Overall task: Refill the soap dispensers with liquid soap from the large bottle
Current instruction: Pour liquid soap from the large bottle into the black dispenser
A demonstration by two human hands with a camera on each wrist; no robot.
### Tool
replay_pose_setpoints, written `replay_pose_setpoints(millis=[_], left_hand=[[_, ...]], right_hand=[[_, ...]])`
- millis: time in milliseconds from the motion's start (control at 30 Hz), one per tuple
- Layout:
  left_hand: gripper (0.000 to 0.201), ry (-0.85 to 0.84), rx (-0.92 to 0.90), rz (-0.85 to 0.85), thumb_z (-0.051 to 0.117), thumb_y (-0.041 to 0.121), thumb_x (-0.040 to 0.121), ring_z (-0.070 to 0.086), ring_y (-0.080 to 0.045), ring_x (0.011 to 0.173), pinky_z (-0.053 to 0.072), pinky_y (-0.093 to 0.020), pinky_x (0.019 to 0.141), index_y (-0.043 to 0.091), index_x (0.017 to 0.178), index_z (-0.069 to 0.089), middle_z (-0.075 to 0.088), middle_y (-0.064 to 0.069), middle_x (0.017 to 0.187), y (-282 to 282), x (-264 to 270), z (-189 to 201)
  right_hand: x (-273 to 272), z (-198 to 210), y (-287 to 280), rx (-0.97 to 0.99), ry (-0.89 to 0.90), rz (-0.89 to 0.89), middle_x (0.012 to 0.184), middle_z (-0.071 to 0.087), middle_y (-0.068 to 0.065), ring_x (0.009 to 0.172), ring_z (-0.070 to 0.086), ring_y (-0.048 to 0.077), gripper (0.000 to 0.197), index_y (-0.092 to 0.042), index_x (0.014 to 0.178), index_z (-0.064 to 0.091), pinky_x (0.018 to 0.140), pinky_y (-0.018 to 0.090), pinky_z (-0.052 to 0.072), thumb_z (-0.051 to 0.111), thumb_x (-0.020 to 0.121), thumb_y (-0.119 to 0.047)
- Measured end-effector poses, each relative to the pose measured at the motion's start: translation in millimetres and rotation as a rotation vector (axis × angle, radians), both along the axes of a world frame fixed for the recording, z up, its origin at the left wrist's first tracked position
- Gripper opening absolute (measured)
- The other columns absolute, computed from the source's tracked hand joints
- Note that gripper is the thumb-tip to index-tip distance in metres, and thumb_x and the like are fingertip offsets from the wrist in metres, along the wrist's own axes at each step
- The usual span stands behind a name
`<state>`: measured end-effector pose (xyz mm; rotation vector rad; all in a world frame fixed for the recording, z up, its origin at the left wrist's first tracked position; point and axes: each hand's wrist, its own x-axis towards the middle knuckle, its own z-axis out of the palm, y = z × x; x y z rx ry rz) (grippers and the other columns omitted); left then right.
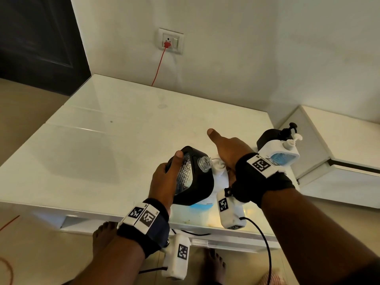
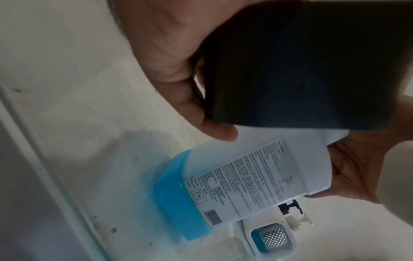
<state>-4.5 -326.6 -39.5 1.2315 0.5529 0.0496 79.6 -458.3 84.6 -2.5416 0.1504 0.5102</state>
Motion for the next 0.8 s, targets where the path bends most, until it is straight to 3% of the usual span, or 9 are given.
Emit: replay_pose_setpoints(millis=[100,167,233,367,467,633,700,800], left_hand=[[0.114,-0.003,-0.003,-0.004,0.063,0.104,0.042,0.075,-0.028,0.101,0.058,-0.054,0.098,0.016,0.113,0.074,0.079,-0.006,0.103,0.3,0.3,-2.2],[0.112,-0.002,0.006,-0.001,0.063,0.103,0.044,0.075,-0.028,0.101,0.057,-0.055,0.098,0.015,0.113,0.074,0.079,-0.006,0.104,-0.1,0.0,-2.8],[0.110,-0.001,0.016,0.002,0.063,0.103,0.046,0.075,-0.029,0.101,0.057,-0.056,0.099,0.015,0.112,0.074,0.079,-0.006,0.103,-0.8,-0.1,-2.6],[0.099,0.000,0.013,0.001,0.061,0.095,0.052,0.075,-0.029,0.099,0.057,-0.055,0.098,0.015,0.109,0.073,0.079,-0.006,0.100,-2.2,-0.7,1.8],[0.099,0.000,0.004,0.007,0.062,0.094,0.051,0.075,-0.028,0.100,0.058,-0.054,0.098,0.015,0.110,0.073,0.079,-0.006,0.101,-2.9,-0.5,3.0],[0.108,-0.017,-0.003,-0.011,0.063,0.100,0.047,0.075,-0.030,0.101,0.057,-0.055,0.100,0.014,0.110,0.074,0.079,-0.008,0.102,-1.6,-1.1,1.8],[0.103,-0.011,-0.007,-0.015,0.063,0.097,0.050,0.075,-0.030,0.100,0.057,-0.056,0.099,0.014,0.110,0.074,0.079,-0.008,0.102,-1.6,-1.5,1.6],[0.112,-0.008,-0.001,-0.016,0.063,0.102,0.045,0.076,-0.028,0.101,0.057,-0.054,0.099,0.015,0.114,0.074,0.079,-0.007,0.104,-1.1,-1.3,-1.1]], right_hand=[[1.1,-5.6,-2.6,-0.068,-0.011,-0.012,0.083,0.065,0.006,0.082,0.060,0.025,0.067,-0.014,0.075,0.061,0.075,0.035,0.038,0.033,0.091,-0.072],[1.3,-7.4,-2.3,-0.095,-0.007,-0.010,0.090,0.066,0.006,0.089,0.061,0.027,0.066,-0.013,0.082,0.062,0.077,0.035,0.038,0.034,0.091,-0.072],[-0.4,-4.8,-1.1,-0.088,-0.001,0.003,0.083,0.064,0.005,0.083,0.059,0.026,0.068,-0.014,0.076,0.059,0.076,0.035,0.038,0.033,0.090,-0.075],[-5.4,8.9,-2.2,0.038,0.065,0.044,0.040,0.053,-0.004,0.062,0.053,0.022,0.080,-0.013,0.062,0.051,0.078,0.036,0.044,0.026,0.084,-0.085],[-6.2,12.7,-2.9,0.070,0.107,0.053,0.036,0.053,-0.005,0.062,0.055,0.022,0.084,-0.010,0.066,0.054,0.084,0.037,0.046,0.021,0.084,-0.086],[-0.3,-0.9,-1.1,-0.014,0.010,0.014,0.070,0.059,0.005,0.077,0.058,0.028,0.071,-0.014,0.066,0.054,0.081,0.038,0.046,0.033,0.088,-0.078],[1.6,-5.7,-2.2,-0.062,-0.021,0.001,0.079,0.063,0.005,0.080,0.060,0.026,0.067,-0.014,0.072,0.057,0.076,0.035,0.040,0.034,0.091,-0.073],[3.4,-8.8,-2.3,-0.099,-0.035,-0.003,0.088,0.067,0.006,0.085,0.062,0.026,0.066,-0.012,0.083,0.063,0.074,0.034,0.039,0.034,0.092,-0.071]])
